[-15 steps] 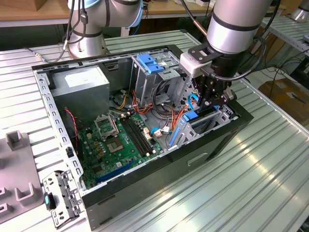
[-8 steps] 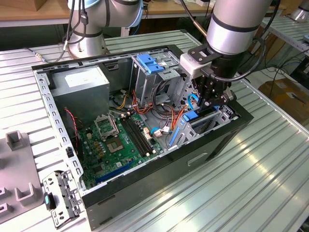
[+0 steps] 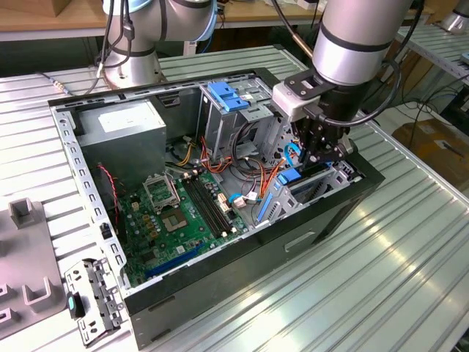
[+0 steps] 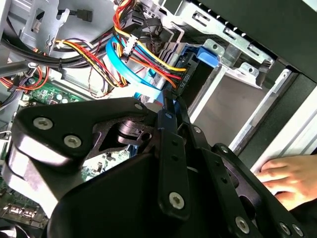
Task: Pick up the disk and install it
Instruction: 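Insert the second disk wire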
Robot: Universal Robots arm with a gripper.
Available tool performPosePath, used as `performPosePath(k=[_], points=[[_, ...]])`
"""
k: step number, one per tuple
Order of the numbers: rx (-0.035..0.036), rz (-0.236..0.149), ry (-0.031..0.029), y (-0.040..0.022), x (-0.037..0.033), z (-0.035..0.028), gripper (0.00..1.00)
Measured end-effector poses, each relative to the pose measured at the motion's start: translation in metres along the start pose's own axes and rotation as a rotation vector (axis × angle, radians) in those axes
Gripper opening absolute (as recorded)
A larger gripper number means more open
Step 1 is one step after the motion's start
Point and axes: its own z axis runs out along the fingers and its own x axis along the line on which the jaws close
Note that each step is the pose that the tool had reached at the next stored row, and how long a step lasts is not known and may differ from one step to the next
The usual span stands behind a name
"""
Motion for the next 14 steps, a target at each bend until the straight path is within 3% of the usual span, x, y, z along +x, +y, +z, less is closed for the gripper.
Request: performPosePath(k=[7,11,12,14], points=[[0.0,0.0,0.0002,0.0009,0.0009,0.0045,0.16],[0.0001,0.0,-0.0004,0.0009,0.0011,0.0047,0.18],[0.0,0.0,-0.0002,0.0007,0.0012,0.0041,0.24],[0.0,0.0,-0.0003,0.0001,0.0011,0.0009,0.24]])
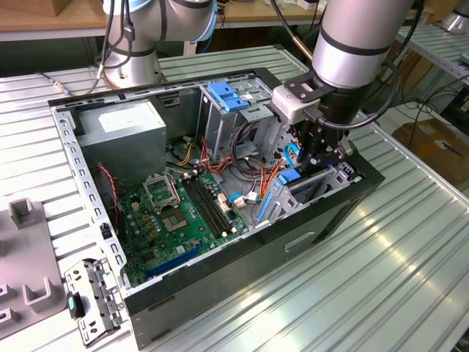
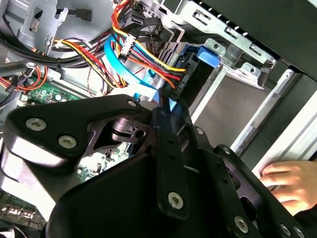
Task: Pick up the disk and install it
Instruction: 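Insert the second disk wire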
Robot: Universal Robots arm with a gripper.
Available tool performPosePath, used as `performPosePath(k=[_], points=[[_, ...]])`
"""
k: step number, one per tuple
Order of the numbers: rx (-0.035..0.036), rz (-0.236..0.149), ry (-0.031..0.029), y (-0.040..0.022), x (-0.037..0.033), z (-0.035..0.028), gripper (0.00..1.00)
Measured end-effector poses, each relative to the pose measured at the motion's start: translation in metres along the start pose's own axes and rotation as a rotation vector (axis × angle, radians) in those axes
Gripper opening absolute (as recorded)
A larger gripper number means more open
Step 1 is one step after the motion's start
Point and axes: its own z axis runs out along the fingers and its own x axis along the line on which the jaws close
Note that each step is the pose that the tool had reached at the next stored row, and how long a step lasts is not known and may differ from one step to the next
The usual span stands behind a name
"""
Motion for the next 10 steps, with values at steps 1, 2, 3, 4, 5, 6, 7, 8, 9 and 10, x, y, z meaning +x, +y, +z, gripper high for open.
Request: performPosePath(k=[1,2,3,4,5,6,7,8,9,10], points=[[0.0,0.0,0.0,-0.0008,0.0001,-0.004,0.24],[0.0,0.0,0.0002,-0.0014,0.0,-0.0071,0.24],[0.0,0.0,0.0002,-0.0021,0.0001,-0.0108,0.24],[0.0,0.0,0.0004,-0.0024,0.0,-0.0124,0.24],[0.0001,0.0,0.0001,-0.0024,0.0,-0.0123,0.24],[0.0001,0.0,-0.0001,-0.0025,0.0,-0.0124,0.24],[0.0001,0.0,0.0003,-0.0025,0.0,-0.0126,0.24],[0.0,0.0,0.0003,-0.0025,0.0,-0.0128,0.23],[0.0,0.0,0.0003,-0.0025,0.0,-0.0128,0.16],[0.0,0.0,0.0004,-0.0026,0.0,-0.013,0.11]])
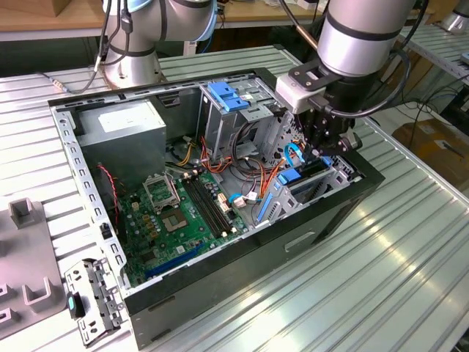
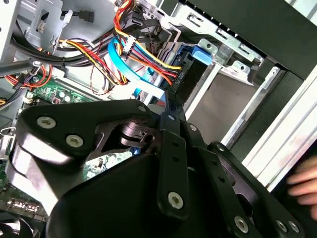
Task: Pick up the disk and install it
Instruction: 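Insert the second disk wire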
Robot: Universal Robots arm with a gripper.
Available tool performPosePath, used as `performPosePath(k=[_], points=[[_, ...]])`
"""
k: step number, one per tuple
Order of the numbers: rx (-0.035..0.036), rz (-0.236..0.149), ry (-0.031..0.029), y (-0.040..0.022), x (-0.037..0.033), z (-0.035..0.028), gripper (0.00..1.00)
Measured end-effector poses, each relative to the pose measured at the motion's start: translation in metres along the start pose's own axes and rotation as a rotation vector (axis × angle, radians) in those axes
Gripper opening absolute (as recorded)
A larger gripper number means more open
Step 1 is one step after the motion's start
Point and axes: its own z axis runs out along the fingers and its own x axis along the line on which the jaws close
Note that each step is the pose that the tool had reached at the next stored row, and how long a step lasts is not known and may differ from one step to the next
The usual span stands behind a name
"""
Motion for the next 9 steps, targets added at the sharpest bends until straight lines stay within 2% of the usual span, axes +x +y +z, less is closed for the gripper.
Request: performPosePath(k=[9], points=[[0.0,0.0,0.0,-0.0003,0.0,-0.0014,0.11]])
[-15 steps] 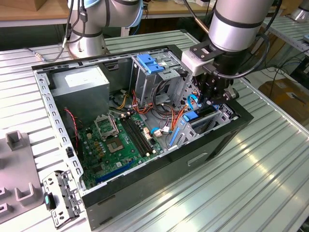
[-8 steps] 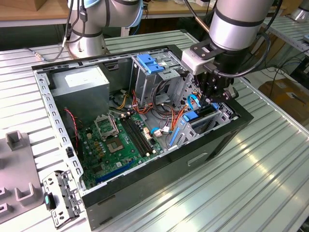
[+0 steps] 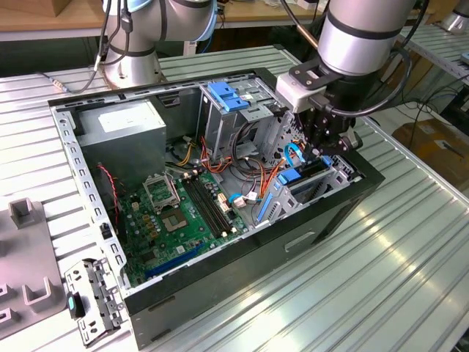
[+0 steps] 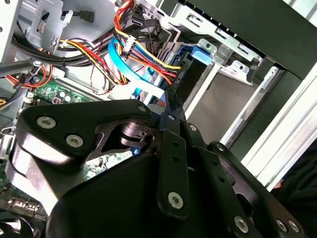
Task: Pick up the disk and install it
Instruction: 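Insert the second disk wire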
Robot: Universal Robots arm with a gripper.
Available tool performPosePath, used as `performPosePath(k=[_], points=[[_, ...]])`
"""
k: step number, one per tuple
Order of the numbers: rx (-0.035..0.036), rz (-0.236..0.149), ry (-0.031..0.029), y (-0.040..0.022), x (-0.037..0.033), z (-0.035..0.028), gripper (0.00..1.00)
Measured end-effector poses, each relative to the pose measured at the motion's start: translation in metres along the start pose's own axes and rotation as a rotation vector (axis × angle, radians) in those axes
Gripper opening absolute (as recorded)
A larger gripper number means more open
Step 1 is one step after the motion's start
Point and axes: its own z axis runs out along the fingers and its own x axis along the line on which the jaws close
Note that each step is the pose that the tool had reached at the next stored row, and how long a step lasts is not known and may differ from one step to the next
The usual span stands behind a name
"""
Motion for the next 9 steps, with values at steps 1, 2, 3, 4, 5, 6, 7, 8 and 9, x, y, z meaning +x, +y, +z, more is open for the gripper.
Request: performPosePath(k=[1,2,3,4,5,6,7,8,9], points=[[0.0,0.0,0.0,0.0,0.0,-0.0002,0.11],[0.0,0.0,0.0,-0.0001,0.0,-0.0004,0.11],[0.0,0.0,0.0,-0.0001,0.0,-0.0006,0.11],[0.0,0.0,0.0,-0.0001,0.0,-0.0007,0.11],[0.0,0.0,0.0,-0.0001,0.0,-0.0008,0.11],[0.0,0.0,0.0,-0.0002,0.0,-0.0009,0.11],[0.0,0.0,-0.0001,-0.0002,0.0,-0.0009,0.11],[0.0,0.0,0.0,-0.0002,0.0,-0.0011,0.11],[0.0,0.0,0.0,-0.0002,0.0,-0.0012,0.11]])
